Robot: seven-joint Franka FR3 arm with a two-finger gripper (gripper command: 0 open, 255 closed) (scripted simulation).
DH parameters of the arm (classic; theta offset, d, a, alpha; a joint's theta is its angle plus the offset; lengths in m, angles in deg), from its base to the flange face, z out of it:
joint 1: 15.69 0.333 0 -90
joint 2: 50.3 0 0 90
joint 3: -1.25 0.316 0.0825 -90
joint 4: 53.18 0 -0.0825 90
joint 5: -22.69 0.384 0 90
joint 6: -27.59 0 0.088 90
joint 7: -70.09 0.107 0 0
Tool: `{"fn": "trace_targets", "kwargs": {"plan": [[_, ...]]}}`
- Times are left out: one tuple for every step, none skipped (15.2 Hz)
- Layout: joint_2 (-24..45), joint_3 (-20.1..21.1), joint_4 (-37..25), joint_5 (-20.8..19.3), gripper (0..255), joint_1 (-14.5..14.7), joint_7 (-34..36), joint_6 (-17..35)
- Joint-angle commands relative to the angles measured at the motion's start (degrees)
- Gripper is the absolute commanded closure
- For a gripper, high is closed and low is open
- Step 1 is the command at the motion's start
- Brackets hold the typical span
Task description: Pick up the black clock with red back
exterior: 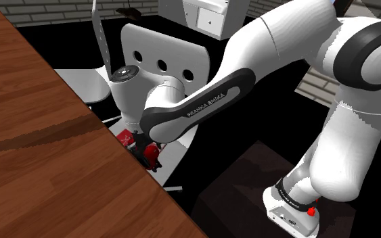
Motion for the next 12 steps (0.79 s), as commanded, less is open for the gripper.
{"fn": "trace_targets", "kwargs": {"plan": [[-0.64, 0.15, -0.34, 0.48, 255, -0.16, -0.39, -0.89], [-1.09, 0.27, -0.59, 0.81, 255, -0.25, -0.64, -1.5], [-1.53, 0.39, -0.86, 1.13, 255, -0.34, -0.89, -2.13], [-1.96, 0.49, -1.14, 1.44, 255, -0.42, -1.14, -2.75], [-2.38, 0.59, -1.43, 1.75, 255, -0.49, -1.38, -3.39], [-2.79, 0.69, -1.74, 2.04, 255, -0.57, -1.62, -4.02], [-3.19, 0.77, -2.06, 2.33, 255, -0.63, -1.85, -4.66], [-3.58, 0.86, -2.39, 2.61, 255, -0.7, -2.08, -5.31], [-3.96, 0.93, -2.74, 2.88, 255, -0.76, -2.31, -5.96], [-4.32, 1.01, -3.1, 3.15, 255, -0.81, -2.52, -6.61], [-4.68, 1.07, -3.47, 3.4, 255, -0.87, -2.74, -7.27], [-5.03, 1.14, -3.86, 3.65, 255, -0.92, -2.95, -7.93]]}}
